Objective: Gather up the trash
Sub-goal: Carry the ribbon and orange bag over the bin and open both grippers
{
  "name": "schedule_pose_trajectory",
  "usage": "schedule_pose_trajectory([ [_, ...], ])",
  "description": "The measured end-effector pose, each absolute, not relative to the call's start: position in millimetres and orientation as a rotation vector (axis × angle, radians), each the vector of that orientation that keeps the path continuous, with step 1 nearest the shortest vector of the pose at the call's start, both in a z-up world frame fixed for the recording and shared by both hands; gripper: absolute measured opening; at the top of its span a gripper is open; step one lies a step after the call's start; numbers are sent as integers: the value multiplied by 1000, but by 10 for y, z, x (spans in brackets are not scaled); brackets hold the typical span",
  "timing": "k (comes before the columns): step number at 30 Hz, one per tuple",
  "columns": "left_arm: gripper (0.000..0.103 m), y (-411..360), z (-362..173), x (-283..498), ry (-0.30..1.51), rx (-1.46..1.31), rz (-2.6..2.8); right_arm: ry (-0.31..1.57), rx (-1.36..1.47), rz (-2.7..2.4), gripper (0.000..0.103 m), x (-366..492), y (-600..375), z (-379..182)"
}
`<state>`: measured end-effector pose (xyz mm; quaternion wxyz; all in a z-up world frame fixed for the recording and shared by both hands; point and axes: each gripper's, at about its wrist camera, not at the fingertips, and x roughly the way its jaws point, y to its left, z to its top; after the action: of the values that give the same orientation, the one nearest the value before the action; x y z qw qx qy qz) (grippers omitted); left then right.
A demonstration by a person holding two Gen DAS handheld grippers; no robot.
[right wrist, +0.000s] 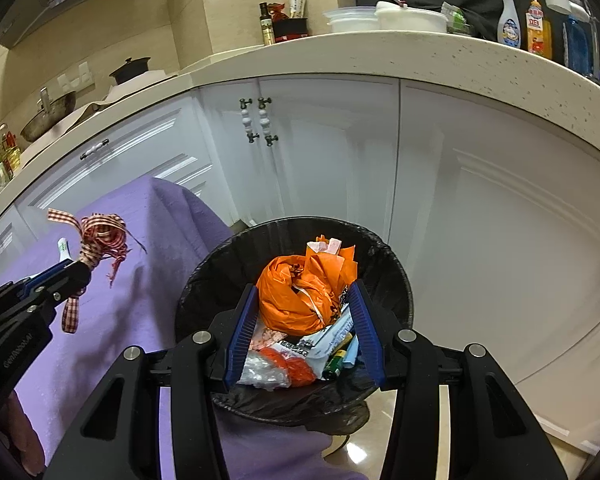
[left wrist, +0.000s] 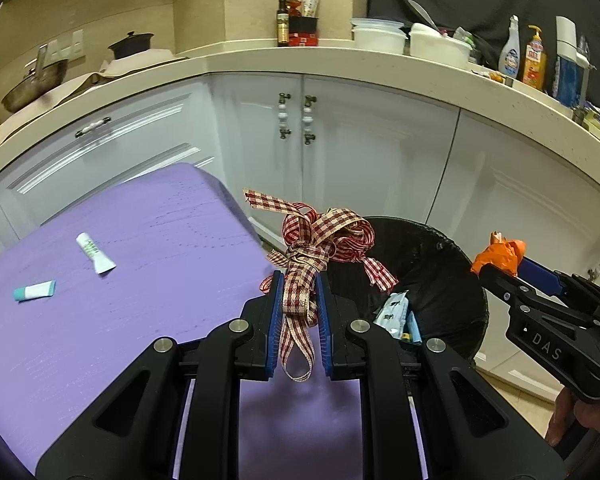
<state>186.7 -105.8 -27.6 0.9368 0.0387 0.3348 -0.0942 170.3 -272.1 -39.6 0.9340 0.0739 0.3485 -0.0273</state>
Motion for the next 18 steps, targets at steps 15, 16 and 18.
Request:
schedule_pose_trajectory([
  [15, 16, -1202, -400, 2029, 706, 93, -202, 721, 148, -76, 48, 1850, -2850, -467],
  [16, 16, -1211, -407, 2045, 709, 92, -202, 724, 149, -74, 51, 1869, -2855, -482],
  [18, 22, -1214, -436, 2079, 717, 89, -197, 724, 153, -80, 63, 1892, -2864, -507],
])
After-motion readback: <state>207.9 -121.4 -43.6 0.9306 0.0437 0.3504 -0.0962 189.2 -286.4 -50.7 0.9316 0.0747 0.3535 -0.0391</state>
